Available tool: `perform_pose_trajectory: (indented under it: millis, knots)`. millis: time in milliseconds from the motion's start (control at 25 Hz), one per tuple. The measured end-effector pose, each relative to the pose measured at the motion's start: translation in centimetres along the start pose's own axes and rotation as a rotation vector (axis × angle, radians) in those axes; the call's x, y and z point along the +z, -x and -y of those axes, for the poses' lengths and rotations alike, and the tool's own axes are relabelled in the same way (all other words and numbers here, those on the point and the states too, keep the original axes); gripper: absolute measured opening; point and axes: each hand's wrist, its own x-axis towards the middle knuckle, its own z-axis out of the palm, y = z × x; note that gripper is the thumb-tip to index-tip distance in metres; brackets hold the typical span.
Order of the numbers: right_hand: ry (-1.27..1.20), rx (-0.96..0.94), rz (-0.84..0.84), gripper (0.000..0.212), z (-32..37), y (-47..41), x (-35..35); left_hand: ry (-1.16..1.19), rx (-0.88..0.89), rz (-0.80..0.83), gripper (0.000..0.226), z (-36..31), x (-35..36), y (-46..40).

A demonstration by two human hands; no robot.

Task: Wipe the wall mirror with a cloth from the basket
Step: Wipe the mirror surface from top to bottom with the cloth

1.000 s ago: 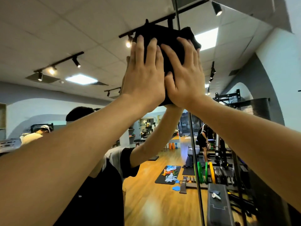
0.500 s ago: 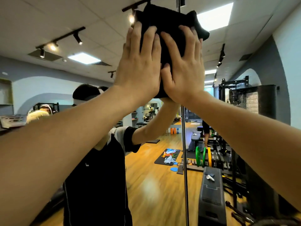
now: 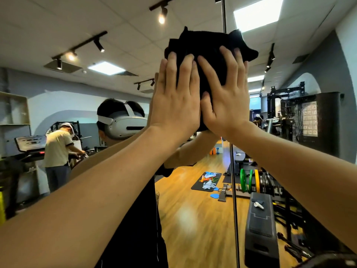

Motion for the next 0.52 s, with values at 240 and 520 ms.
perform_pose_trajectory:
  millis: [240,520]
  knots:
    - [0.011,0.017,-0.016,0.066,3.4,-0.1,0.7,0.005,0.032,-0.026,0.061,3.3,-0.6,1.2]
    - [0.006,0.009,0.000,0.067,10.1,-1.8,1.7,-0.036,0.036,-0.031,0.060,9.8,-2.6,3.0]
